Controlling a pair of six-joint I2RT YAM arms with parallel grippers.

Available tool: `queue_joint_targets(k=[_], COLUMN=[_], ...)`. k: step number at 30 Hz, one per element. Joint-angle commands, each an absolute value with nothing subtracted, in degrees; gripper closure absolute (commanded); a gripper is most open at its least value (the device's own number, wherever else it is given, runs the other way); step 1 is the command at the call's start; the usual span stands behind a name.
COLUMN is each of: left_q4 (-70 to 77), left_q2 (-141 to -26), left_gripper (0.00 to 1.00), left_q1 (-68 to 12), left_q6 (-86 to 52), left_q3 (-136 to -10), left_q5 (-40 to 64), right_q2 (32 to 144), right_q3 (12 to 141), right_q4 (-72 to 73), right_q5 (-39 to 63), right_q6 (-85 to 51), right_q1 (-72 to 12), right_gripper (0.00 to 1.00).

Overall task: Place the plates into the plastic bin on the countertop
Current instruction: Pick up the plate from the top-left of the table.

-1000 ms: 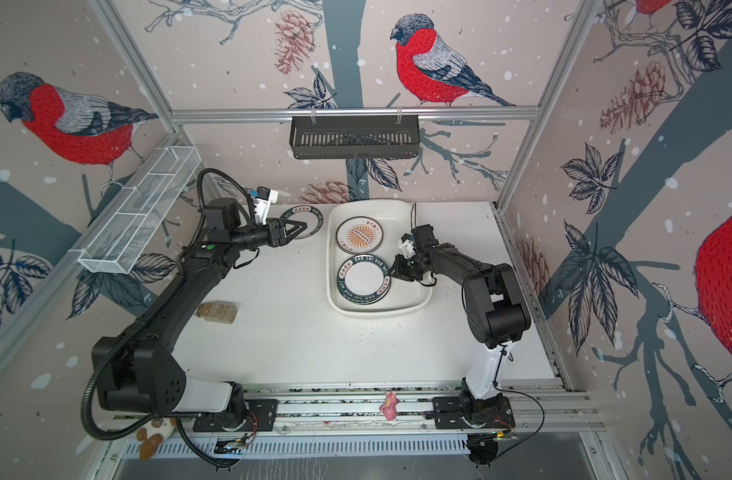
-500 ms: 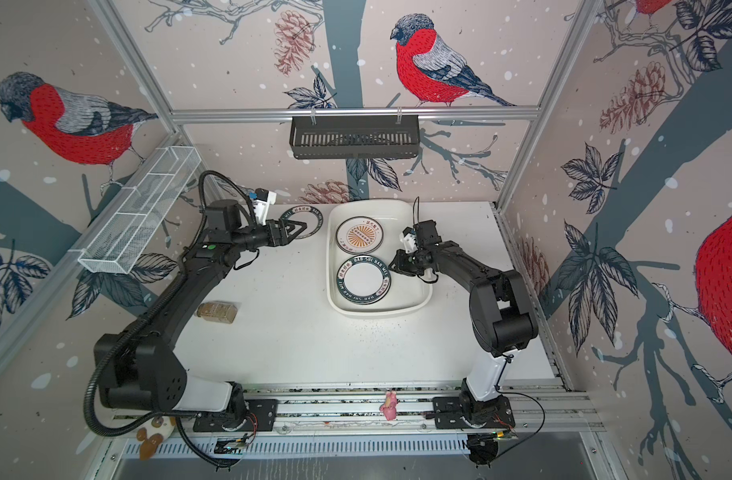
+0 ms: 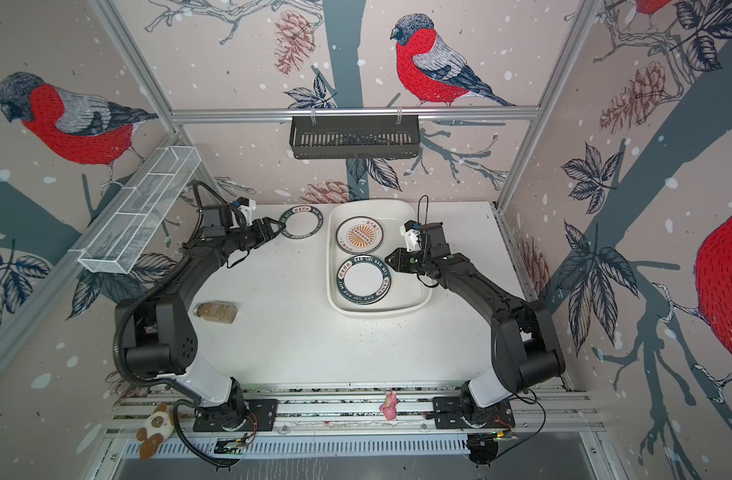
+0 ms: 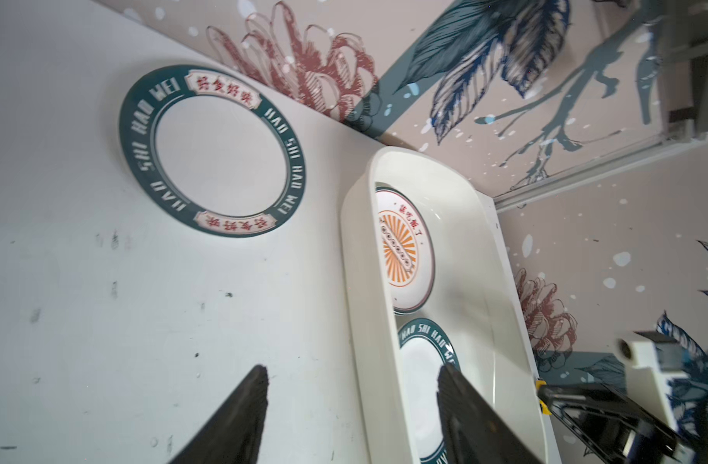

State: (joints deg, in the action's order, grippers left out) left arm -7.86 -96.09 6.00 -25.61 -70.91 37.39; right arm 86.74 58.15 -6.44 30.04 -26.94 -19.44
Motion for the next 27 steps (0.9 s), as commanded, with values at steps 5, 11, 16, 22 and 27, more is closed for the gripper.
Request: queue_joint_targets(k=[5, 11, 16, 22, 27], left_q4=[-4.2, -3.4, -3.0, -4.2, -5.0], left_q2=[-104.1, -109.6, -114.1, -121.8, -125.9], left_gripper=[0.39, 0.43, 0.44, 0.44, 0.45], left_q1=[8.5, 8.5, 8.5, 8.5, 8.4], left_q6=[-30.2, -29.3, -27.8, -24.9, -23.2], left_q3=[-73.1, -77.9, -81.7, -88.8, -92.9], left_q5=[36.6, 33.4, 31.4, 34.1, 33.7], right_q2=[83.9, 83.4, 83.2, 83.8, 84.8], right_q3=[54.3, 53.8, 53.3, 53.0, 53.2], right_q4=[2.3, 3.1, 4.4, 6.8, 8.6], right_q5=[29.0, 28.3, 27.8, 26.9, 27.0], right_q6=[-30.8, -31.6, -32.1, -32.7, -33.4], right_q1=[-19.4, -19.4, -19.4, -19.2, -19.1], right_gripper=[0.73, 0.73, 0.73, 0.73, 0.73])
